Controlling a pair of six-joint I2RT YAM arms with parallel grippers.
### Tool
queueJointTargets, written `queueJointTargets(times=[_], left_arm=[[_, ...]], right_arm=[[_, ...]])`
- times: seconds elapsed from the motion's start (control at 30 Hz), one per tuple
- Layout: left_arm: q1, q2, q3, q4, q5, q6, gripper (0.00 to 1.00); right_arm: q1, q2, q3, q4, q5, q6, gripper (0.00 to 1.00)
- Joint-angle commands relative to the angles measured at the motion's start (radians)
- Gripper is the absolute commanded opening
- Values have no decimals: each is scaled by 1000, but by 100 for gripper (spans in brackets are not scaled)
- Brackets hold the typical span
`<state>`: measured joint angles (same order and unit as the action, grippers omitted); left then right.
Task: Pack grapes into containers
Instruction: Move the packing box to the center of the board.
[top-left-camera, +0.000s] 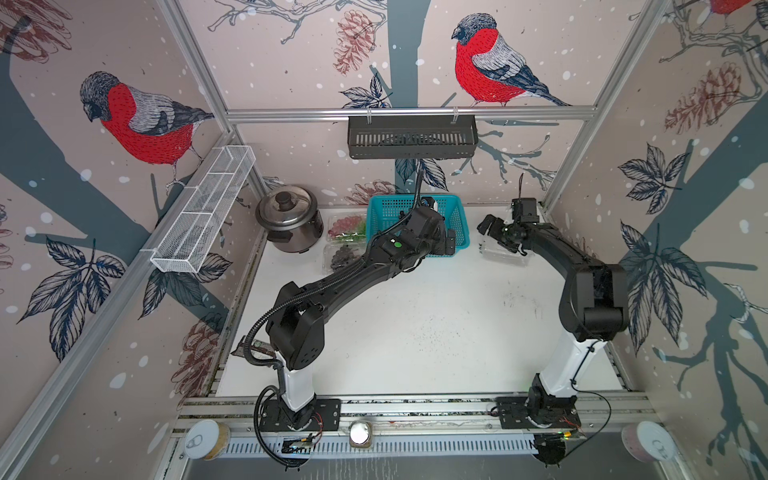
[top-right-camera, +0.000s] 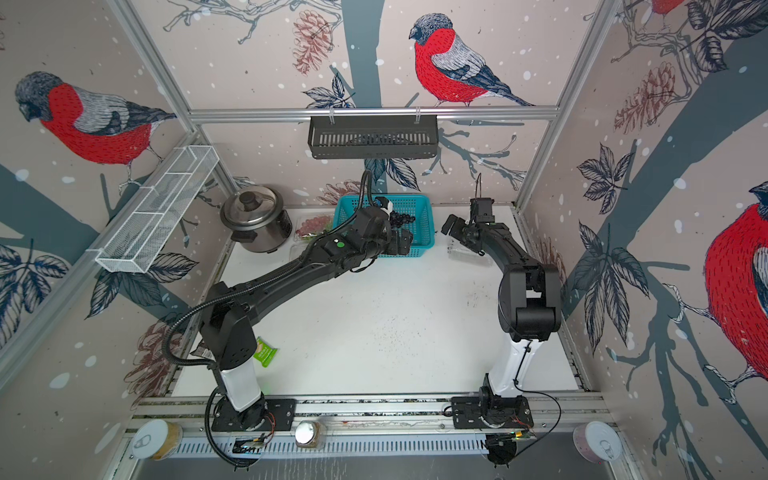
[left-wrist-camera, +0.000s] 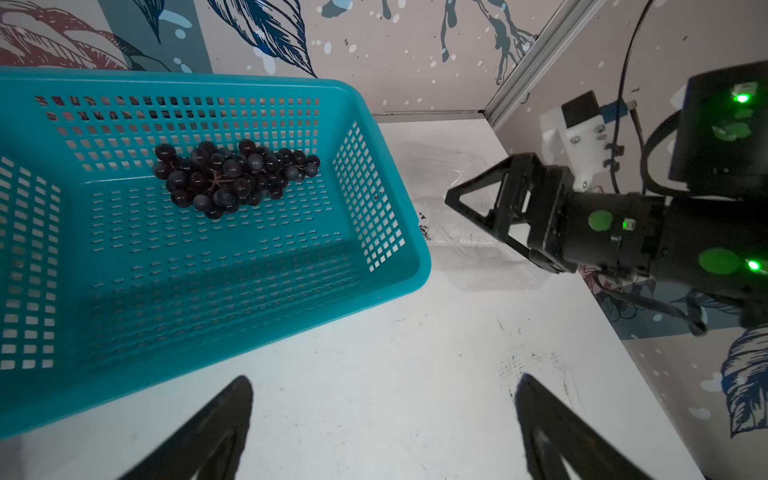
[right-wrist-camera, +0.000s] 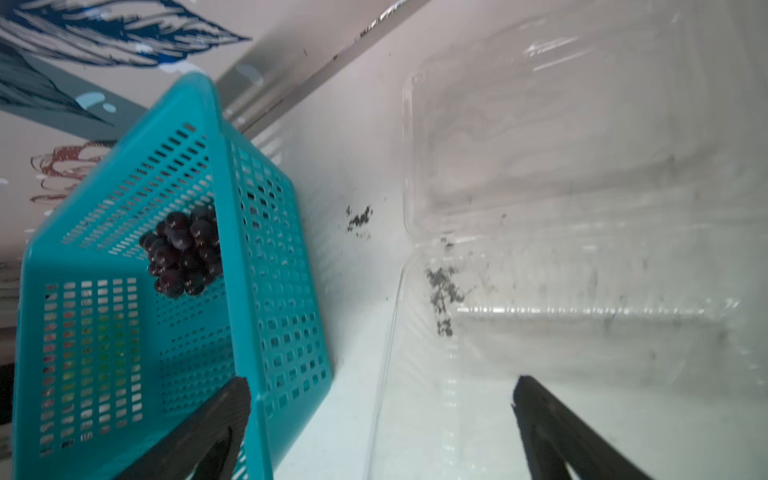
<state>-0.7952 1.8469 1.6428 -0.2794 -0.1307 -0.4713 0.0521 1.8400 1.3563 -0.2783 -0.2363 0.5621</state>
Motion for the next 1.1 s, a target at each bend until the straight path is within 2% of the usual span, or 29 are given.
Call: queueJointTargets(times=[0.0,0.33,0.7,0.9,1.07], left_arm=[[-1,2,-11,12,-18,4,97],[-2,11,-31,40,29,-44,97],[-1,-1,-79,38,51,-69,97],[-1,-27,-137,44,40,-80,97],[4,-45,-174,15,4,-132,97]], right_arm=[[3,-63,-93,69,-15,11,100],[33,-238,-376,121,18,4,100],[50,-312,-520,124,34,-10,100],[147,-371,-579,106,83,7,100],[274,-396,-610,120,107,77,100]])
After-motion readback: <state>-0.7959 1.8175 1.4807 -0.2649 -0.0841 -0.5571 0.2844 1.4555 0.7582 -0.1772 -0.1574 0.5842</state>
